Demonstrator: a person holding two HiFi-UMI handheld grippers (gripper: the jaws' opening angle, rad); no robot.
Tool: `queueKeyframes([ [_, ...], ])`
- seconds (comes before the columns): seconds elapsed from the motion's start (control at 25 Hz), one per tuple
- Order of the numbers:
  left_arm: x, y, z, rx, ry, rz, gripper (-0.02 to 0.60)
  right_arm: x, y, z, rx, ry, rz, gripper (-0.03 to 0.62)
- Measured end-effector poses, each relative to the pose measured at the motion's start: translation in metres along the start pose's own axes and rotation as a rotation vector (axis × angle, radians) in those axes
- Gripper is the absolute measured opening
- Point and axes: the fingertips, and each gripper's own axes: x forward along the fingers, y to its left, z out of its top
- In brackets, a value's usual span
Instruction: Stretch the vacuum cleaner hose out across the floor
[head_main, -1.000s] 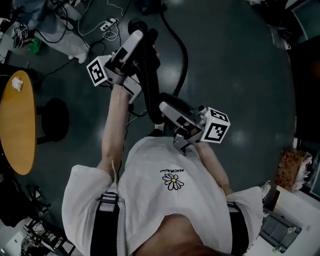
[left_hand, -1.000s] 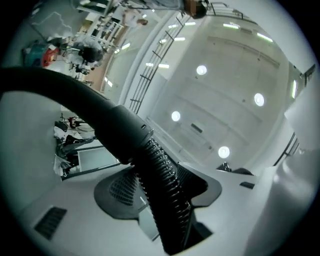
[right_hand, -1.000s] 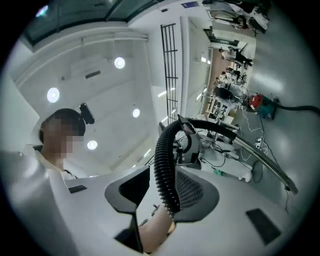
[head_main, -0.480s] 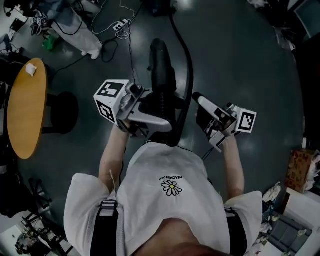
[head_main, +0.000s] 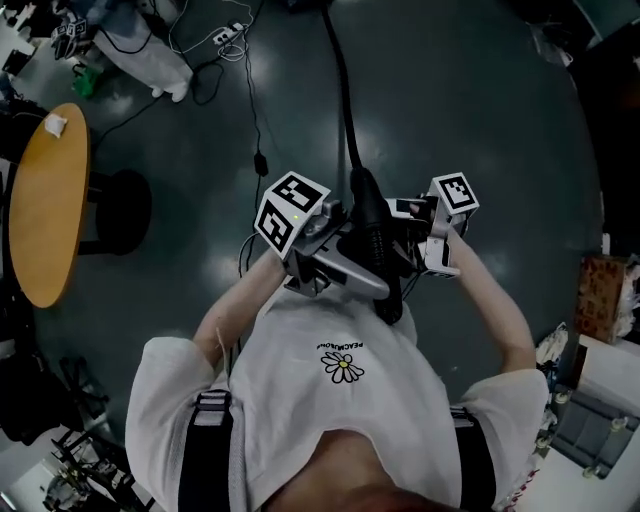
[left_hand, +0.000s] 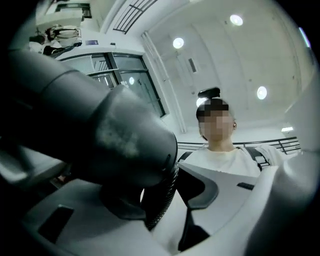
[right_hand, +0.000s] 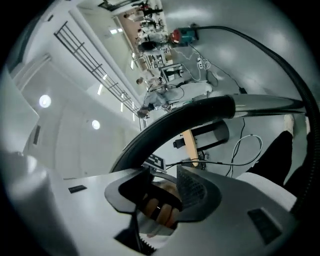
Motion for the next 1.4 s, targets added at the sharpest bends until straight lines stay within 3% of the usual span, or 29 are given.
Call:
queueKeyframes([
  [0.12, 0.007, -0.013, 0.001, 0.008, -0.036, -0.038, 0.181, -0.016, 0.003, 0.007, 0.082, -0.147, 0.065, 0.164],
  [0.24, 0.013, -0.025, -0.020, 0.051, 0.099, 0.011, 0.181, -0.024, 0.010, 0.022, 0.155, -0.301, 0.194, 0.166],
  [0.4, 0.011, -0.017, -0.060, 0.156, 0.405, 0.153, 0.181, 0.005, 0.024, 0.017, 0.110, -0.230, 0.202, 0.166],
  [0.52, -0.004, -0.009, -0.076, 0.187, 0.570, 0.247, 0.181, 0.011, 0.053, 0.024, 0.046, -0.210, 0.263, 0.164],
  [0.64, -0.007, -0.008, -0.092, 0.227, 0.707, 0.301, 0.181, 0.029, 0.079, 0.011, -0.022, -0.109, 0.306, 0.175],
  [0.76, 0.003, -0.011, -0.104, 0.254, 0.769, 0.288, 0.181, 0.047, 0.086, -0.010, -0.018, 0.044, 0.306, 0.175],
  [0.84, 0.002, -0.011, -0.099, 0.239, 0.712, 0.280, 0.181, 0.051, 0.082, -0.007, -0.044, 0.038, 0.251, 0.186],
  [0.92, -0.008, -0.010, -0.082, 0.198, 0.582, 0.284, 0.181, 0.053, 0.076, 0.012, -0.104, -0.057, 0.174, 0.207],
  [1.04, -0.021, -0.007, -0.057, 0.175, 0.368, 0.299, 0.181, 0.056, 0.077, 0.034, -0.185, -0.155, 0.145, 0.224],
  [1.12, -0.033, -0.006, -0.043, 0.133, 0.141, 0.296, 0.183, 0.052, 0.088, 0.039, -0.264, -0.192, 0.155, 0.225],
  [1.2, -0.058, -0.006, -0.022, 0.036, -0.186, 0.246, 0.183, 0.048, 0.102, 0.041, -0.384, -0.215, 0.164, 0.225],
  [1.24, -0.072, -0.005, -0.016, 0.003, -0.309, 0.235, 0.186, 0.048, 0.109, 0.041, -0.460, -0.215, 0.151, 0.225],
  [1.32, -0.092, -0.001, -0.014, 0.005, -0.398, 0.289, 0.189, 0.051, 0.121, 0.037, -0.632, -0.190, 0.079, 0.225],
  [1.4, -0.106, -0.002, -0.012, 0.042, -0.383, 0.356, 0.189, 0.056, 0.135, 0.033, -0.806, -0.167, -0.004, 0.233],
])
